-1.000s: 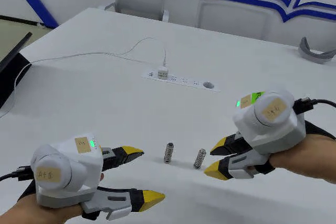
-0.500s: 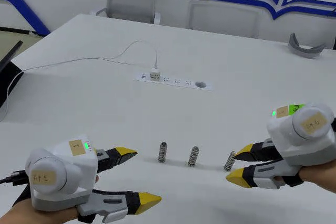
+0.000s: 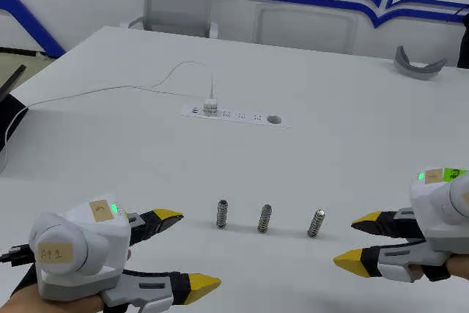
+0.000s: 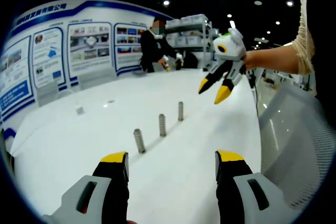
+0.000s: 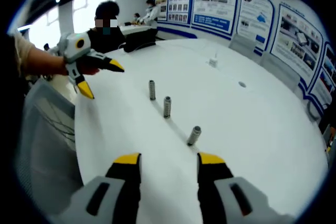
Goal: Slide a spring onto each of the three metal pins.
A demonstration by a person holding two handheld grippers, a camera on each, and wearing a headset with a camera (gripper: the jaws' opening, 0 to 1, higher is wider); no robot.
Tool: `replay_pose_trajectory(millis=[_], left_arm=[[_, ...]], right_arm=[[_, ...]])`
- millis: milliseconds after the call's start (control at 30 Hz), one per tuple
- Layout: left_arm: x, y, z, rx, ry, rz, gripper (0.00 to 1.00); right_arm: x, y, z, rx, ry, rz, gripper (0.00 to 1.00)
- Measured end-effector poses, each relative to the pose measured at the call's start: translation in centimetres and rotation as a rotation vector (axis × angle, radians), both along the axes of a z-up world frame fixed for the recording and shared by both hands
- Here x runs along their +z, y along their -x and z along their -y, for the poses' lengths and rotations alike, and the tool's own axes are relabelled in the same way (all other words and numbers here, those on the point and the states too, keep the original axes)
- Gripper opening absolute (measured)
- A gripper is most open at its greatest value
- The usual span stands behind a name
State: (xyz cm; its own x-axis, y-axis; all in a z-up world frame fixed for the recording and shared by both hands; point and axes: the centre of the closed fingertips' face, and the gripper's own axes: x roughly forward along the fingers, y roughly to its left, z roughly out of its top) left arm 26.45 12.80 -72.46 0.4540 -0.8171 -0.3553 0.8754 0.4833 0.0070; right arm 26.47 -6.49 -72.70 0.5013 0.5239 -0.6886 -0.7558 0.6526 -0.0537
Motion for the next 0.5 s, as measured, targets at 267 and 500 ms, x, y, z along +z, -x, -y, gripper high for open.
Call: replay_pose_trajectory(millis=[267, 500], left_arm=[[-0.41, 0.41, -0.07, 0.011, 0.002, -0.011, 0.70], [-0.69, 0.79, -0.46, 0.025, 0.000, -0.018, 0.71]], right_arm=[[0.20, 0.47, 0.18, -0.020, -0.069, 0.055, 0.51], [0.01, 1.04, 0.02, -0.029, -0.097, 0.085, 0.57]])
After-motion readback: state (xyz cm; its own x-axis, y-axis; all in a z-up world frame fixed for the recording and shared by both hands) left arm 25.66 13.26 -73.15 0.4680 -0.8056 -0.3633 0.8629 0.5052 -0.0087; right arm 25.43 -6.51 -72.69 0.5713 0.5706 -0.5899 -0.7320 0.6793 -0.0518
